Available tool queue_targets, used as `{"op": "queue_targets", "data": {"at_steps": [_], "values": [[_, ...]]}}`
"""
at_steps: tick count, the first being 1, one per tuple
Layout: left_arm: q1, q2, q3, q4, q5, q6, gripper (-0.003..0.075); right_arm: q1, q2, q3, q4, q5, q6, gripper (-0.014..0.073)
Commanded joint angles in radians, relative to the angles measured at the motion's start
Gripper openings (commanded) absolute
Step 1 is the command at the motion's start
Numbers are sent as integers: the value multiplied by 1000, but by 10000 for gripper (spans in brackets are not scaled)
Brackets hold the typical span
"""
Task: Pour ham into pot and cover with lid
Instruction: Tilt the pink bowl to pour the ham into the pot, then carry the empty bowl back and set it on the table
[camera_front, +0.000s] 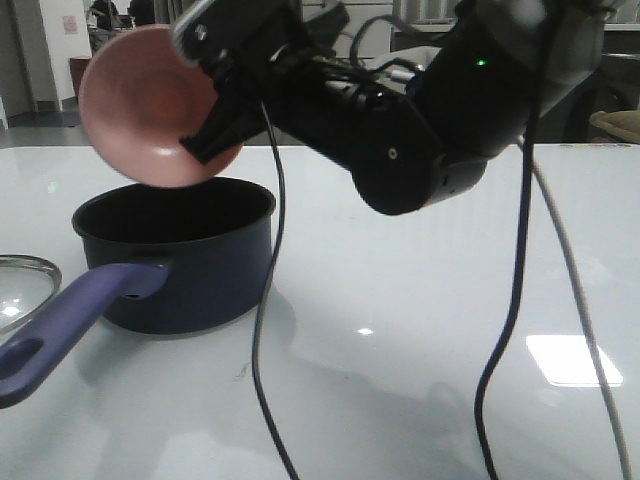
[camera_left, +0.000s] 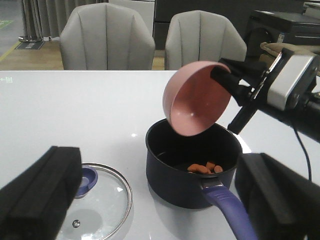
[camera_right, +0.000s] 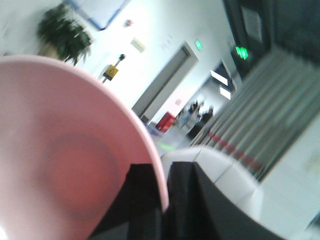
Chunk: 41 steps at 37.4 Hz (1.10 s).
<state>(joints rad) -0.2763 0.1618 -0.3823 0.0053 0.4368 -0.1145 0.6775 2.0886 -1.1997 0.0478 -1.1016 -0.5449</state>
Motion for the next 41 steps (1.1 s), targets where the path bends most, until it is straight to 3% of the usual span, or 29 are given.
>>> {"op": "queue_targets", "data": {"at_steps": [1,16,31,36,41], "values": [[-9,11,-27,-5,-85,1,658,-1,-129,-33,107,29,212,132],[-9,11,-27,-5,-85,1,658,-58,-444,-65,214,932,237,132],[-9,11,-27,-5,-85,1,658,-303,-558,-65,215,1457,238,132],[-9,11,-27,-5,-85,1,658,-384,-532,-65,216,1555,257,132],[-9,11,-27,-5,-85,1,658,-475,-479,-65,218,1606,379,132]]}}
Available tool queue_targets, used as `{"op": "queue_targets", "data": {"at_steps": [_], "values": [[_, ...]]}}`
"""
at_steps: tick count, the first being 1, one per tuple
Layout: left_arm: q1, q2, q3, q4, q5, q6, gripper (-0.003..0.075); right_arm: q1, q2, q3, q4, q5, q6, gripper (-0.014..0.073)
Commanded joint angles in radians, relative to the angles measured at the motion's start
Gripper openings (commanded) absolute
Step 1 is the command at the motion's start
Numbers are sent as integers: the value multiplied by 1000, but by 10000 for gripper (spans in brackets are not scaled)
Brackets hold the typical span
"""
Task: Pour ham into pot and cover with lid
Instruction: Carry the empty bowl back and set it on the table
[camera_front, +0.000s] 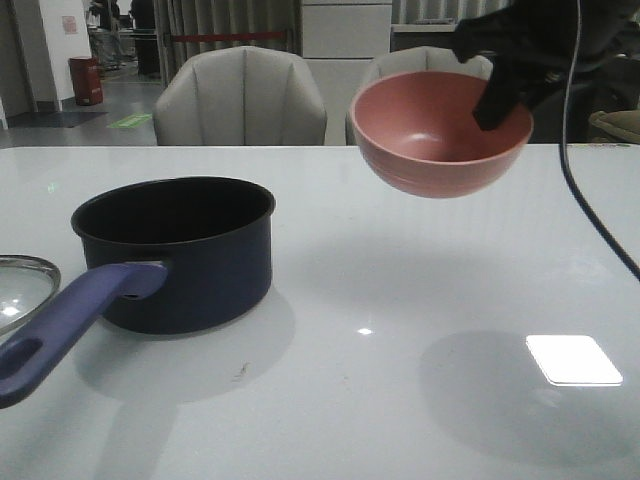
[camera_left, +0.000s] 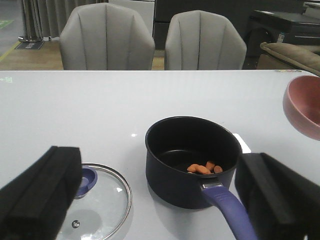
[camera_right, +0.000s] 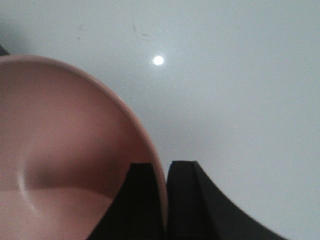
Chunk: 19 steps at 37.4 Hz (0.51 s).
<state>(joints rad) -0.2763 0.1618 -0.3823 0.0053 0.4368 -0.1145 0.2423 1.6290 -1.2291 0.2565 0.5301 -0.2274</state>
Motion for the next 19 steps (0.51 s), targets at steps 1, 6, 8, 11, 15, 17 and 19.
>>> {"op": "queue_targets", "data": {"at_steps": [1,6,8,11,15,17,19], "values": [[-9,11,-27,-5,-85,1,658,-54,-8,-36,10,-20,80,132],[-9,11,-27,-5,-85,1,658,-85,72,-36,20,3,125,136],[-9,11,-27,-5,-85,1,658,-86,102,-36,38,7,126,143],[-9,11,-27,-5,-85,1,658,-86,139,-36,65,7,126,176],[-9,11,-27,-5,-85,1,658,-86,176,-37,81,1,126,275],[-9,11,-27,-5,-85,1,658,-86,185,-37,80,-1,126,334],[-9,11,-27,-5,-85,1,658,-86,186,-37,80,-6,126,391]]}}
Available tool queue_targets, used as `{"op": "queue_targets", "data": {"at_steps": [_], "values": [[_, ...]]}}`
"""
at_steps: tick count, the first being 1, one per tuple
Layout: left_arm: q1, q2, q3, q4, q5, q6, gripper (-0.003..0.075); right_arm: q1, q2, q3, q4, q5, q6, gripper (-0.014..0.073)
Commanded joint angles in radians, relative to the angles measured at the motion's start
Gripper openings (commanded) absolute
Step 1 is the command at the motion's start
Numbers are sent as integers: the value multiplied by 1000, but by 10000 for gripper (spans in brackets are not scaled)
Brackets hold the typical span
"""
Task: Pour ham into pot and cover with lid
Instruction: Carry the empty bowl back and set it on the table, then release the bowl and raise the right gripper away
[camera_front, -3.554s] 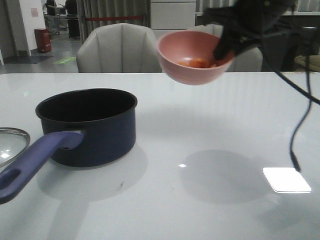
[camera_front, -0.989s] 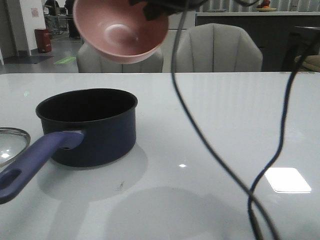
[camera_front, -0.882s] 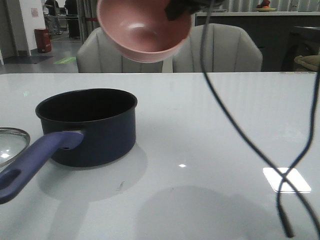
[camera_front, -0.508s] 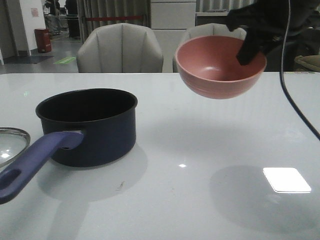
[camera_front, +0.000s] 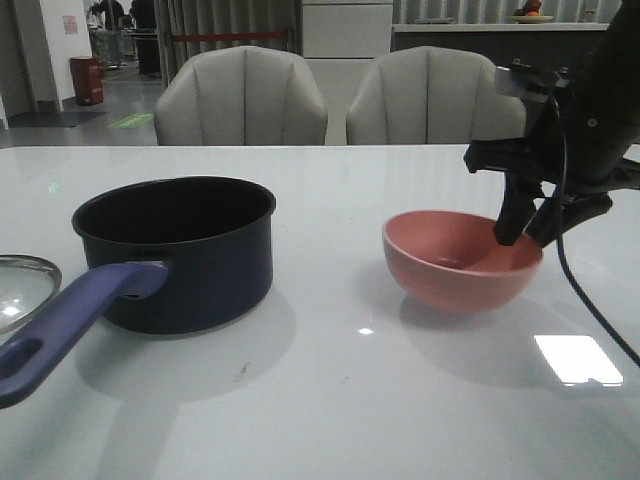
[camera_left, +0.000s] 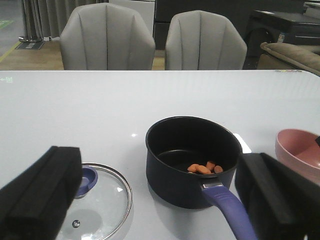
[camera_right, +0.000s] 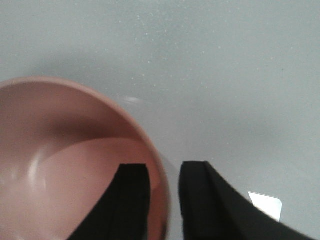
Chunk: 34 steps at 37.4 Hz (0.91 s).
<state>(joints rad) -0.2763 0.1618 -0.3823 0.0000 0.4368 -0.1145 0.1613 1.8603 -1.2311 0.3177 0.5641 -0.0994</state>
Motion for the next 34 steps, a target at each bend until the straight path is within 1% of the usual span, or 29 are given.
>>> {"op": "queue_targets", "data": {"at_steps": [1,3,5,11,15,20,22,28,34], "values": [[-9,11,-27,0,-85,1,658,-5,-45,-35,19,-44,-2,410],[-9,11,-27,0,-85,1,658,-5,-47,-43,13,-40,-3,433],[-9,11,-27,0,-85,1,658,-5,-50,-60,-2,-24,-3,434],[-9,11,-27,0,-85,1,658,-5,-99,-125,-80,89,-3,434],[-9,11,-27,0,-85,1,658,-5,-172,-129,-125,120,-3,434],[-9,11,-27,0,-85,1,658,8,-320,-112,-127,164,-34,434],[-9,11,-27,0,-85,1,658,20,-400,-69,-126,128,-50,434],[-9,11,-27,0,-85,1,658,65,-658,133,-126,-58,-52,434],[-9,11,-26,0,-103,1,658,67,-918,352,-116,-216,-52,428]]}}
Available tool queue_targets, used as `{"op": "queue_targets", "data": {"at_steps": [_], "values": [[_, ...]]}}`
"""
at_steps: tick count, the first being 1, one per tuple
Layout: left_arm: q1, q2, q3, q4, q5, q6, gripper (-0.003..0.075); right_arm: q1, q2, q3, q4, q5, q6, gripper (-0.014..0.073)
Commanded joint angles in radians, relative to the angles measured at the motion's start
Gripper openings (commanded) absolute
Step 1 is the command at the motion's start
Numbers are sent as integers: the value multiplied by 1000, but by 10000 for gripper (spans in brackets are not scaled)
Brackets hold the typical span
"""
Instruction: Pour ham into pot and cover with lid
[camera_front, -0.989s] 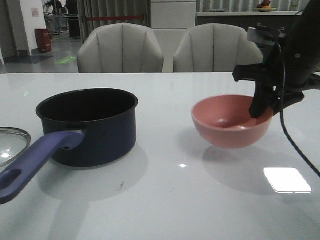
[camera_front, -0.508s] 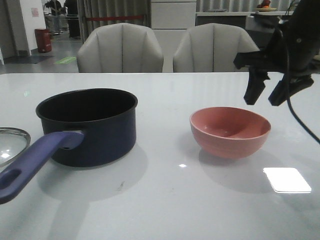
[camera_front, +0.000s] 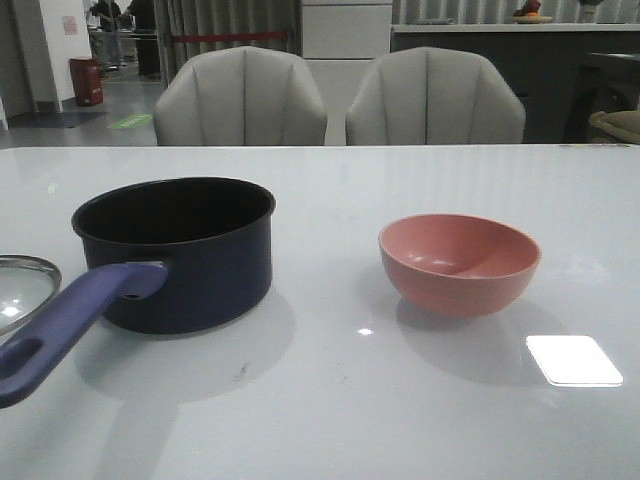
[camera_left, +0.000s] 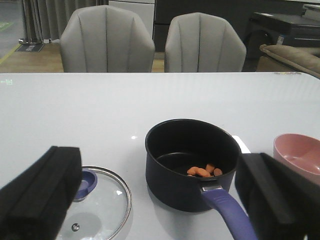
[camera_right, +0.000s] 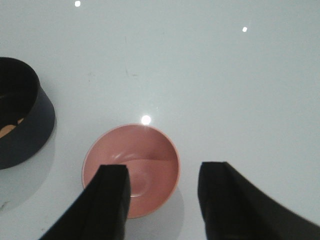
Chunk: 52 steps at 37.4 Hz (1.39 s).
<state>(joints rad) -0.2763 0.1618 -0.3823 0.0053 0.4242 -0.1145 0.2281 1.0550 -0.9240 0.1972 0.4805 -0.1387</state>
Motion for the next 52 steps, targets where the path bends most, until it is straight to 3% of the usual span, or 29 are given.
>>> {"op": "queue_targets", "data": {"at_steps": [1,9,19,25,27,32,35,52], "values": [[-9,11,-26,-5,-91,1,658,0,-167,89,10,-165,-13,428],[-9,11,-26,-5,-91,1,658,0,-549,415,14,-389,-13,428],[-9,11,-26,-5,-89,1,658,0,-752,641,14,-456,-13,428],[-9,11,-26,-5,-89,1,658,0,-757,670,14,-455,-13,413],[-9,11,-26,-5,-89,1,658,0,-757,670,14,-455,-13,361],[-9,11,-26,-5,-89,1,658,0,-757,670,14,-444,-13,113],[-9,11,-26,-12,-89,1,658,0,-757,670,14,-439,-13,158],[-5,68,-81,12,-26,1,660,0,-757,670,14,-439,-13,156]]}}
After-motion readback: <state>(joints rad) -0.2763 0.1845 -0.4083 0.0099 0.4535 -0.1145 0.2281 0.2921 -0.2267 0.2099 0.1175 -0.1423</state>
